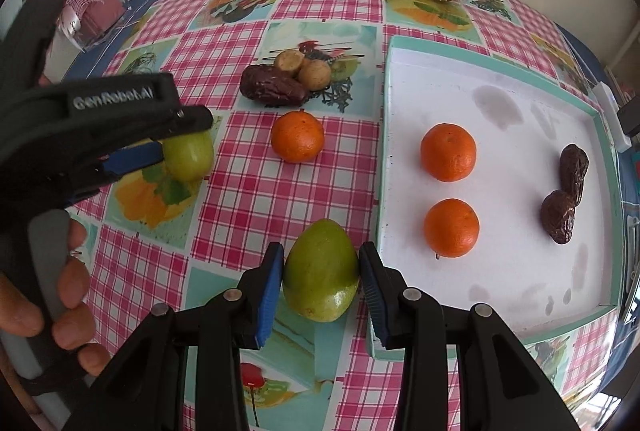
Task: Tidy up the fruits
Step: 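Carry the lime and pear over the tray with both tools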
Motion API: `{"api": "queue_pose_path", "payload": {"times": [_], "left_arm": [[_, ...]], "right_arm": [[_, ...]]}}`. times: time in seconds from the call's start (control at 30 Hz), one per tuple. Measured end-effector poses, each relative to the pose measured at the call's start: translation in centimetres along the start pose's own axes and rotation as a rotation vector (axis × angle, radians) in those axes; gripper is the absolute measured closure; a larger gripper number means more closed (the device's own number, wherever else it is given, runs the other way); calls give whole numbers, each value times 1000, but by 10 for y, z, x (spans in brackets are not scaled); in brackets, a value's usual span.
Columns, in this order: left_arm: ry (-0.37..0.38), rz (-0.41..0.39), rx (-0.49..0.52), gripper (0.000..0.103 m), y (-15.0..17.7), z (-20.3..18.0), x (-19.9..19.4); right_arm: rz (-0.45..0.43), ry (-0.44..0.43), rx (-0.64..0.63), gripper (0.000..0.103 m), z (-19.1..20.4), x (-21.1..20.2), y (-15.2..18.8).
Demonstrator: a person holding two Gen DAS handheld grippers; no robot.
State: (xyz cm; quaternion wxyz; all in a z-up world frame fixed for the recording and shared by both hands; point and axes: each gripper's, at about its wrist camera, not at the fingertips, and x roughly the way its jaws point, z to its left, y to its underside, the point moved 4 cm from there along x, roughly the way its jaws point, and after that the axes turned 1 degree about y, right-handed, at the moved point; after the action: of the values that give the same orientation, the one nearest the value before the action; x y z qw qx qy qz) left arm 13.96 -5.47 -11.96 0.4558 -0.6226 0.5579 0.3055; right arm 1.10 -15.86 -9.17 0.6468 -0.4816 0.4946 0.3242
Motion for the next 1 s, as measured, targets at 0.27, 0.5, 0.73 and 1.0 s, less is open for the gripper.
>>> {"api": "queue_pose_path", "payload": {"times": [0.27, 0.5, 0.73, 1.0], "left_arm": [[51, -7, -29, 62, 1, 1, -11], [85, -86, 16, 62, -1, -14, -39], [103, -94, 105, 62, 11, -45, -47], [158, -37, 239, 62, 41, -96, -40]], "right_arm": [[-24, -27, 38, 63, -6, -6, -3], [-88, -49, 146, 63, -34, -25, -9], [-114, 41, 311, 63, -96, -34, -10], [-129, 154, 509, 63, -175, -45, 9]]}}
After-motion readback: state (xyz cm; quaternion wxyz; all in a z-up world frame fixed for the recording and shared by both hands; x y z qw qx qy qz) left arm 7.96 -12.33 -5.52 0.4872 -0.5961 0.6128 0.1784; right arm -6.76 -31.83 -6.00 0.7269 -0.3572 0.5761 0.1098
